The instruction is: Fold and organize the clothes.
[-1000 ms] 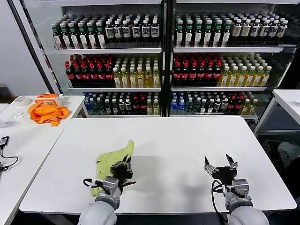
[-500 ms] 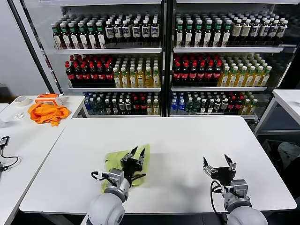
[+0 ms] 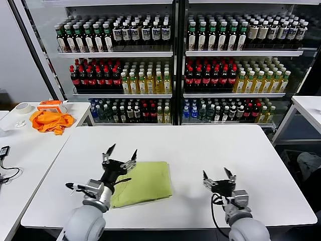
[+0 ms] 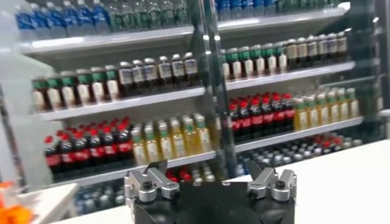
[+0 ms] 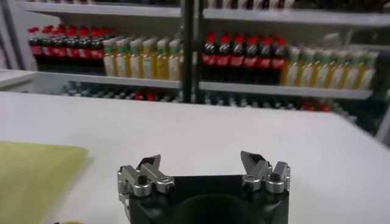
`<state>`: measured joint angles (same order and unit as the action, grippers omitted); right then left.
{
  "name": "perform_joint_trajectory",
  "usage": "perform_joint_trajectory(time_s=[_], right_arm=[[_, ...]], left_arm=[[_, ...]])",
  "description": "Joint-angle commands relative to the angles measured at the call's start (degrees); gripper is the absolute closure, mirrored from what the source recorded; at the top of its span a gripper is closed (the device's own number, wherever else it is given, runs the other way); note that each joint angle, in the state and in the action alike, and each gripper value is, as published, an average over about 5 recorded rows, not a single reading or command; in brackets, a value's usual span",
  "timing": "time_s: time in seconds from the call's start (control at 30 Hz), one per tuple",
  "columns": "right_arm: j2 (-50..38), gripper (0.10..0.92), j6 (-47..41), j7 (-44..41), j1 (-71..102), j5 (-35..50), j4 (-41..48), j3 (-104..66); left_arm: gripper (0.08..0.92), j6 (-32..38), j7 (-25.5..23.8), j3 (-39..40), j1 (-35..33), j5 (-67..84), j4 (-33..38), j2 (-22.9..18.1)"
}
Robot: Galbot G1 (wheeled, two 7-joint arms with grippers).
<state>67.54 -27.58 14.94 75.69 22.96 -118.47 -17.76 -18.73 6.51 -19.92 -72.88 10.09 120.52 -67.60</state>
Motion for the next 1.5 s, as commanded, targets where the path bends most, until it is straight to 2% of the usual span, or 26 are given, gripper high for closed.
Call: perform_joint_trajectory(time_s=[0.03, 0.3, 0.97, 1.07, 1.3, 1.5], right_arm=[[2.8, 0.203, -5.5, 2.3, -9.5, 13.3, 4.1, 15.0], [4.3, 0.203, -5.7, 5.8, -15.6, 19.3, 11.6, 18.2], [7.9, 0.205, -5.7, 8.6, -17.3, 17.2, 14.9, 20.2], [8.2, 0.247, -5.7, 8.5, -17.5, 17.4, 15.3, 20.7], [9.2, 0.448, -5.7, 10.2, -17.7, 21.2, 16.3, 20.6], [9.8, 0.622, -5.0, 9.2, -17.5, 17.9, 16.2, 20.0]], left_arm=[[0.185, 4.1, -1.5, -6.1, -7.2, -3.8, 1.6, 3.3], [0.177, 4.8, -2.5, -5.7, -7.6, -4.0, 1.6, 2.2], [0.177, 5.8, -3.2, -4.9, -7.1, -4.8, 0.2, 1.1], [0.177, 5.9, -3.2, -4.9, -7.3, -4.8, 0.3, 1.1], [0.177, 6.1, -3.1, -4.7, -7.7, -4.6, 0.8, 1.0], [0.177, 6.2, -3.0, -5.0, -8.0, -4.4, 0.8, 1.2]])
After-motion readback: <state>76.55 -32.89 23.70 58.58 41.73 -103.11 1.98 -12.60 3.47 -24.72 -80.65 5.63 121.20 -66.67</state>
